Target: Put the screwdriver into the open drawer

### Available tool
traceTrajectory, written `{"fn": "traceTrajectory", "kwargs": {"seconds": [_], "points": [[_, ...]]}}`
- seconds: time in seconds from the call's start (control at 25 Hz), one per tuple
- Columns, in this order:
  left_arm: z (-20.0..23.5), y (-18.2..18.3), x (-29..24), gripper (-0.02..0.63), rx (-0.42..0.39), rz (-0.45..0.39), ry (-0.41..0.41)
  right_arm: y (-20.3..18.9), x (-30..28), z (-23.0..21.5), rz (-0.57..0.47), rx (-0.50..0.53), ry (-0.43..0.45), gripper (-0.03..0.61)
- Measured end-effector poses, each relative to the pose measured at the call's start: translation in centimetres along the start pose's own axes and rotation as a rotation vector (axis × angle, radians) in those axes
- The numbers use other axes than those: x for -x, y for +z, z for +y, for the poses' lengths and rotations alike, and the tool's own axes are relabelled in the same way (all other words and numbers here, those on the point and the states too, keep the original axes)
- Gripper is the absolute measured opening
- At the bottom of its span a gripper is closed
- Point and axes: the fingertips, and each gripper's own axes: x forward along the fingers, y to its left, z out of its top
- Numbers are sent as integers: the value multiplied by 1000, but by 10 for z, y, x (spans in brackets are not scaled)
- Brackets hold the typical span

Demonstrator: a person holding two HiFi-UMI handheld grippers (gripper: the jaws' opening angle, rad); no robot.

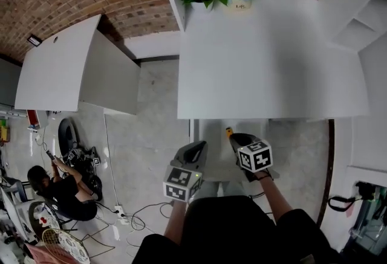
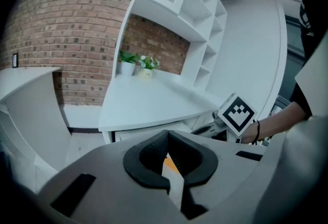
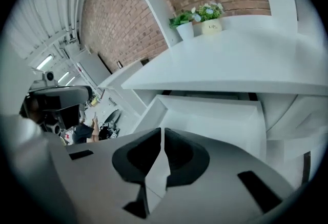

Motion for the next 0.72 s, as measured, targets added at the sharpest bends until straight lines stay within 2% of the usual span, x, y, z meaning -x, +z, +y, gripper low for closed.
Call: {"fn": "traceTrajectory", "kwargs": {"seconds": [0.28,0.72], "points": [[-10,31,30,8,0,-114,15,49,51,33,-184,3,71,26],[-16,94,69,8,-37,-291,60,115,128,69,-411,85,111,21]]}}
